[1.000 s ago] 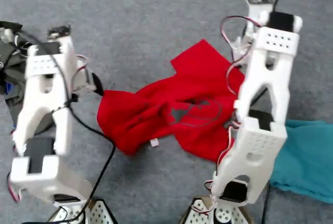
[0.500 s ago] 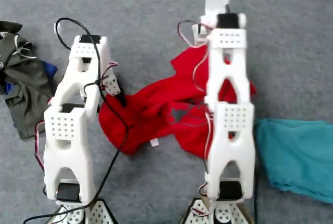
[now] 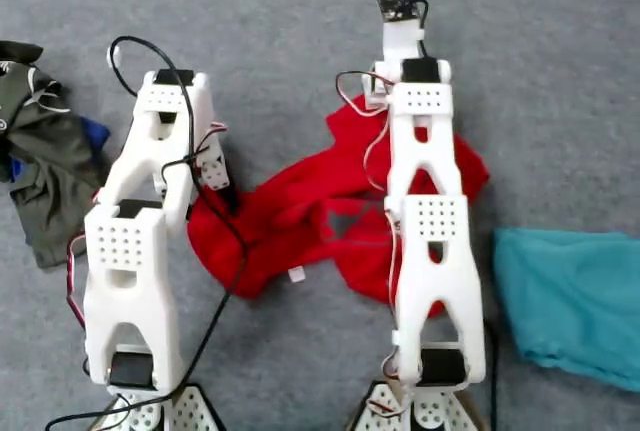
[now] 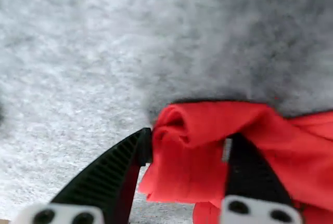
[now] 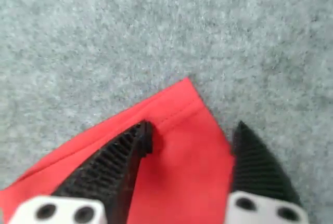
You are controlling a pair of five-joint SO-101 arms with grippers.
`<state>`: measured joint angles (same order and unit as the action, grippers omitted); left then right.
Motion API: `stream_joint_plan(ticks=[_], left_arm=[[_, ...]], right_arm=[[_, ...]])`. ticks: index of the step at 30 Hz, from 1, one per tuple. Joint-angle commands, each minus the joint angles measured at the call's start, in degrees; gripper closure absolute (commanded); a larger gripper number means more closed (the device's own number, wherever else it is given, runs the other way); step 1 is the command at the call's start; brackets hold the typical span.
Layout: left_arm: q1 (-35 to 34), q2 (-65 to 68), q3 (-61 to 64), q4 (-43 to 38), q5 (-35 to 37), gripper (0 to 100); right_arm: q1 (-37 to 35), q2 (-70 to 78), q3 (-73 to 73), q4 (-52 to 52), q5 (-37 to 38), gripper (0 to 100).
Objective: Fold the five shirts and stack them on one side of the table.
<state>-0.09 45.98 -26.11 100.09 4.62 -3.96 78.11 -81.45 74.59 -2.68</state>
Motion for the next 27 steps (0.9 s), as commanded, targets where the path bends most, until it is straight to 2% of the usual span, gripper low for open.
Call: stream_joint_plan(ticks=[1,3,10,15,22,27], left_arm=[[0.4,0.5,1.8,0.7,-1.7,93],[0.7,0.5,1.5,0.7,-1.7,98],[0.4,-4.1,-1.6,0.7,-1.7,98],[0.5,-13.0,-10.9,0.7,-1.7,98],[0.4,-21.7,-27.5,0.7,-1.8,98],[0.1,-24.0,-34.2,0.7,-1.9,98]], right_arm=[[-0.1,-0.3,-3.0,-0.2,-0.4,93.1],[0.1,-0.3,-3.1,-0.2,-0.1,99.7],[0.9,-2.9,-6.5,2.5,-0.4,99.3],[0.6,-5.9,-13.8,7.8,-0.4,99.3],[0.7,-14.9,-13.8,15.8,-0.5,99.3],[0.7,-21.0,-13.8,21.9,-0.5,99.3]])
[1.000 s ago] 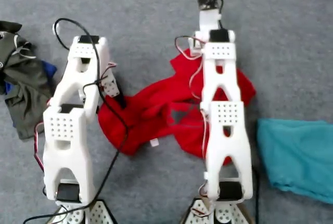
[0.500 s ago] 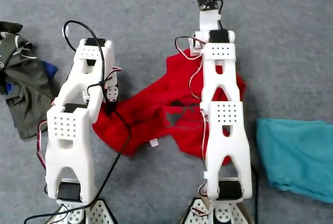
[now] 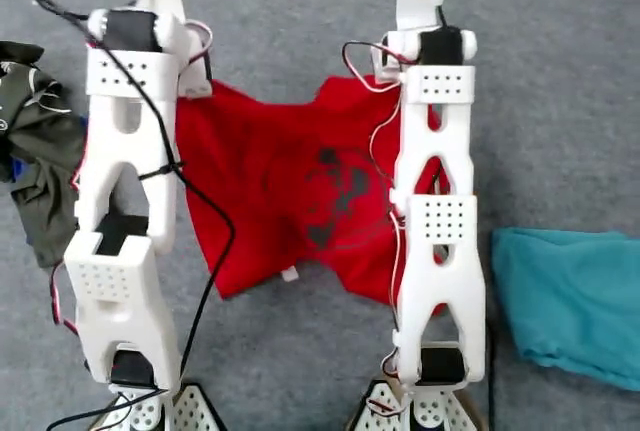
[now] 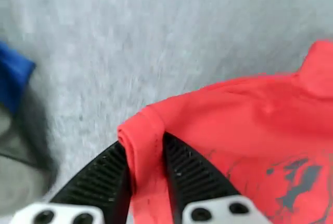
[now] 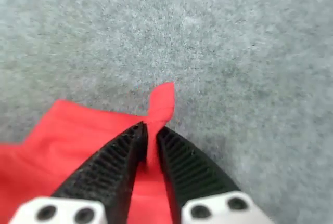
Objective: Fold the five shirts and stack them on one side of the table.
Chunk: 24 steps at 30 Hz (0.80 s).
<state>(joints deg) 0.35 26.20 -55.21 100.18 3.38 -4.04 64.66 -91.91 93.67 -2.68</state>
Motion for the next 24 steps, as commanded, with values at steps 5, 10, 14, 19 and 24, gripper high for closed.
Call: stream_joint_plan(ticks=[5,10,14,19,24], left_arm=[[0.0,-6.4,0.0,0.6,-4.6,98],[-0.4,-8.6,12.8,0.6,-7.7,98],[0.1,-9.6,23.1,0.6,-10.8,98],[-0.1,-9.4,34.2,0.6,-14.1,98],[-0.3,-9.4,41.1,0.6,-15.6,98]], right_arm=[[0.8,-12.3,-3.1,8.2,-0.1,99.3],[1.5,-15.8,0.7,8.6,0.0,99.3],[2.0,-20.0,6.0,8.5,0.1,99.3],[1.8,-24.7,12.2,8.4,3.3,99.3],[1.8,-25.0,13.3,8.0,3.3,99.3]])
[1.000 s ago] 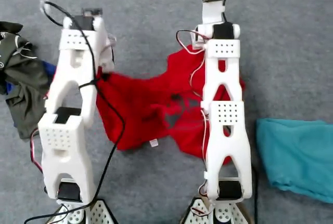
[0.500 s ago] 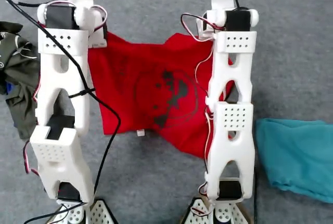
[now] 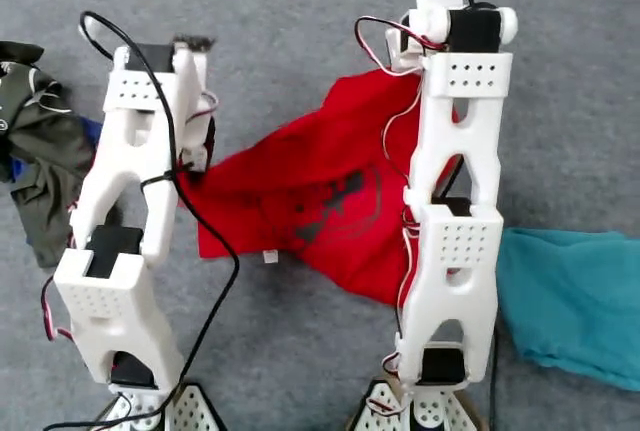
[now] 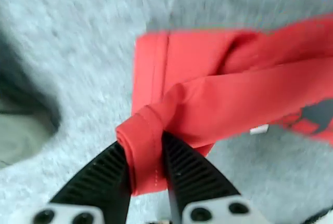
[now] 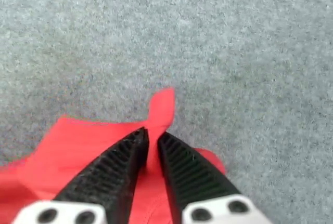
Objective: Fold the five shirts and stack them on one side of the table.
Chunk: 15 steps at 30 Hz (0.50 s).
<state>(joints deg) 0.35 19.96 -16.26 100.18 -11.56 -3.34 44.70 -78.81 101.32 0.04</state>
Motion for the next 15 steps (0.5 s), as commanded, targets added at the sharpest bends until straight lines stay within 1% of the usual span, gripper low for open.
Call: stream_joint_plan(ticks=[1,3,6,10,12,15], left_arm=[[-0.1,-3.1,3.0,0.6,-0.7,98],[0.2,-3.1,4.7,0.6,-0.5,97],[-0.4,-3.2,7.6,0.6,0.7,88],[-2.8,-3.6,8.6,0.6,9.5,74],[-4.6,-3.5,6.7,0.6,11.3,73],[-6.9,-3.1,1.9,0.6,11.3,73]], right_arm=[[1.1,-5.1,0.2,0.4,0.5,99.3],[1.1,-5.1,0.2,0.4,0.5,99.3],[1.1,-5.1,0.2,0.4,0.5,99.3],[1.1,-5.1,0.2,0.4,0.5,99.3],[1.1,-5.1,0.2,0.4,0.6,99.3],[1.1,-5.1,0.2,0.4,0.6,99.3]])
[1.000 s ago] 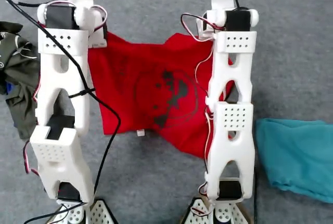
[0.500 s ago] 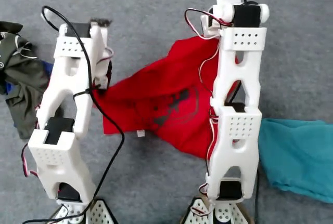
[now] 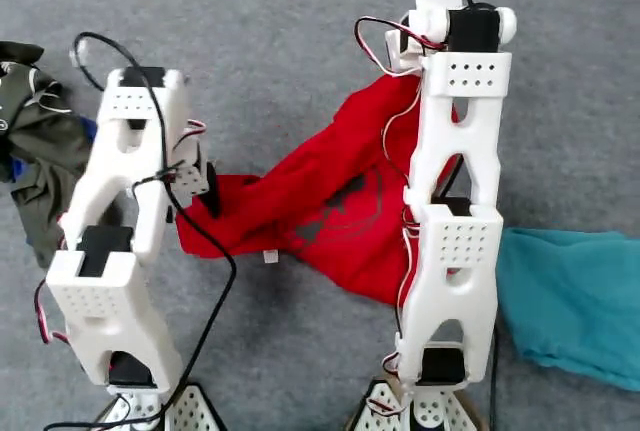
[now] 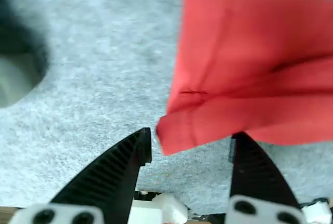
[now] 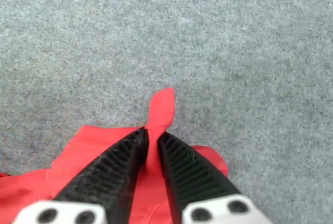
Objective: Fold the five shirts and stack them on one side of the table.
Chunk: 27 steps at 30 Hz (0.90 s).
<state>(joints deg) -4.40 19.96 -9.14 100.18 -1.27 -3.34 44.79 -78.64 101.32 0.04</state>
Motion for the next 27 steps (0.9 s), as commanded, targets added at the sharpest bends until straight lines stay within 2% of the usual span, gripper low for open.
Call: stream_joint_plan(ticks=[1,5,12,19,27], left_arm=[[-2.8,-3.0,-6.9,0.6,1.0,73],[-3.1,-2.9,-10.6,0.5,1.1,73],[-0.1,1.1,-9.7,0.5,1.3,73],[-3.2,10.3,-10.3,0.5,1.3,73],[-3.1,11.9,-10.3,0.5,1.3,73]], right_arm=[[1.1,-5.1,0.0,0.4,0.6,99.3],[1.0,-5.1,0.1,0.4,0.6,99.3],[1.0,-5.1,0.1,0.4,0.6,99.3],[1.0,-5.1,0.1,0.3,0.6,99.3],[1.0,-5.1,0.1,-0.1,0.6,99.3]])
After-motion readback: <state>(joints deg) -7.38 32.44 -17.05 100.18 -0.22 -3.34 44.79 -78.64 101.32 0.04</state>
